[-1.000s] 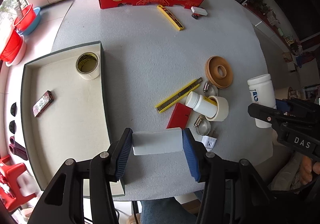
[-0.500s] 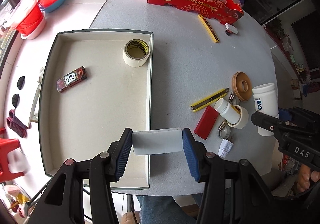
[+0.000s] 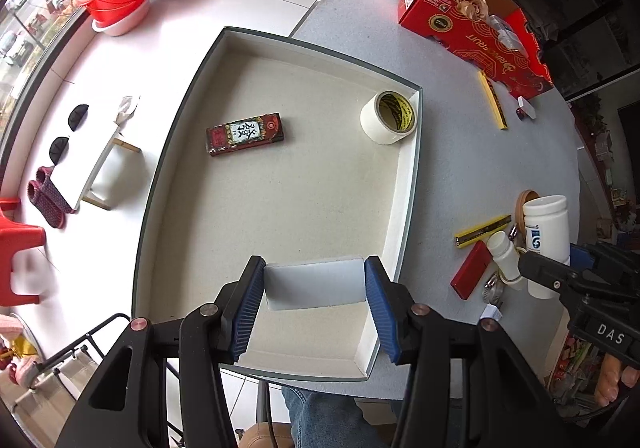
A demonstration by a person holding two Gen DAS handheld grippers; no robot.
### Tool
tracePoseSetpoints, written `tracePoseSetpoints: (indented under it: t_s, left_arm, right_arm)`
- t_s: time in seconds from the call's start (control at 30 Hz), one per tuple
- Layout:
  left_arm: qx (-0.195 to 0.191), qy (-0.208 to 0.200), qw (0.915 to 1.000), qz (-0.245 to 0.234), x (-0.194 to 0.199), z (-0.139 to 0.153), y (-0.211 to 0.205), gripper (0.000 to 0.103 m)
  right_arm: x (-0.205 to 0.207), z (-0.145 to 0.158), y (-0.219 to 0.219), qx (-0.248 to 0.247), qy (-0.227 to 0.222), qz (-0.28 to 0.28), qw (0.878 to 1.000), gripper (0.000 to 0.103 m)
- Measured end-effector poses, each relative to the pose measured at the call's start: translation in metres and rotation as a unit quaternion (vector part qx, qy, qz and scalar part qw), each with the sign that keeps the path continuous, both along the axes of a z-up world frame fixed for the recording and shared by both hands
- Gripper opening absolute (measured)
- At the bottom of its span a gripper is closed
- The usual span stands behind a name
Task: Organize rigid objects
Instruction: 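Carry the white jar and white block over the tray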
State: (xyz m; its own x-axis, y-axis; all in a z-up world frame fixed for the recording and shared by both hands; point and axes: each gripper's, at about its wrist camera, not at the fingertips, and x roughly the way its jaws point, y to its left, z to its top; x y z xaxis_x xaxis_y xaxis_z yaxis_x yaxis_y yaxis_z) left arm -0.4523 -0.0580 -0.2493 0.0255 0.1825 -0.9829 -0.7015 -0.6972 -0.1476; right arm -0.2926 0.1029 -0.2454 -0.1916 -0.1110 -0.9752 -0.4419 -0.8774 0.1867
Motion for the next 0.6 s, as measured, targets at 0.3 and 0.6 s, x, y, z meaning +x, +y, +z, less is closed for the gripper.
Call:
tracePoseSetpoints:
  t_s: [0.3, 0.6]
  left_arm:
    - [-0.018, 0.025, 0.9984, 0.047, -0.035, -0.012, -0.011, 0.054]
    - [-0.034, 0.019, 0.9973, 0.062, -0.046, -0.039, -0.003, 0.054]
  right_arm:
    - [-0.056, -0.008, -0.029, -0.026, 0.005, 0.041, 0.999, 0.042]
    - [-0.103, -0.024, -0.044, -0.046, -0.005, 0.050, 0.998, 0.042]
